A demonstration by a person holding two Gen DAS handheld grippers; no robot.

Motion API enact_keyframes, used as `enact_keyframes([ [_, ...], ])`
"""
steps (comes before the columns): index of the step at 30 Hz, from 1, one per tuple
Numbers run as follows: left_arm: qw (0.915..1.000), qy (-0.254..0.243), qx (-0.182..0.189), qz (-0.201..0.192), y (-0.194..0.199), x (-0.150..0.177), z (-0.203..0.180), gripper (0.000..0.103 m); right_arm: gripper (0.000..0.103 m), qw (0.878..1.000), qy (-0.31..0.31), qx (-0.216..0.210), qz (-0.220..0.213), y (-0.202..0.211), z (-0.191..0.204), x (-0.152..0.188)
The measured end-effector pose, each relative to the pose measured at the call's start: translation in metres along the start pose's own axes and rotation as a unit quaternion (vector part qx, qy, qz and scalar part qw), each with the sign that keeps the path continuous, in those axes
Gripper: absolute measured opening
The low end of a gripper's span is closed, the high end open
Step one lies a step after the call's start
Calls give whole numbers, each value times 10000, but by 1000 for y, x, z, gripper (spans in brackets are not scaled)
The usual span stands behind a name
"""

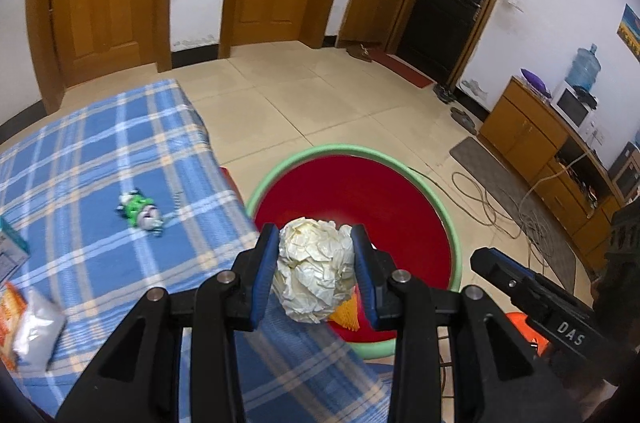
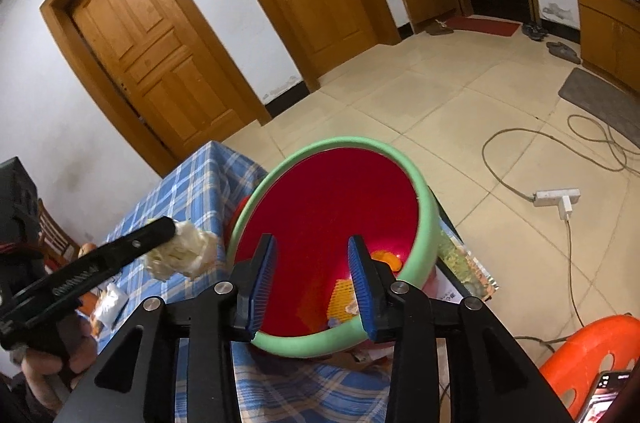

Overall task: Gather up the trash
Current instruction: 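Open the left tool over the red bucket to drop the white tissue, then move the left tool to the table and grasp the clear plastic bag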

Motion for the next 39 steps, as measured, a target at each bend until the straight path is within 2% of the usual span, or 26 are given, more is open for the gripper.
enact_keyframes([
  [4, 9999, -39, 80, 99, -12, 2, -7, 39, 41, 10000, -83, 26, -21, 3, -7, 0],
  [7, 9999, 6, -27, 129, -17, 3, -7, 51, 44, 9999, -130, 34, -42, 5, -10, 0],
  [12, 9999, 80, 13, 138, -16, 5, -3, 57, 45, 9998, -169, 32, -62, 7, -12, 0],
  [17, 9998, 151, -6, 97, -9, 6, 2, 58, 49, 9999, -152, 19, -64, 9, -9, 0],
  [24, 9993, 247, -277, 57, 8, 14, 21, 58, 55, 9999, -85, -32, -54, 13, 2, 3],
  [39, 9945, 635, -813, -174, 61, 34, 84, 58, 60, 9996, 173, -224, 27, 17, 41, 18],
])
Point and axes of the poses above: each gripper's, at about its wrist camera, not at the fingertips, and y roughly against the way its jaws point, z to its left, x to its underside, the point moved 8 cm from there along -y, roughly the way its jaws point, and after that the axes turned 7 degrees about z, right-handed, at the moved point
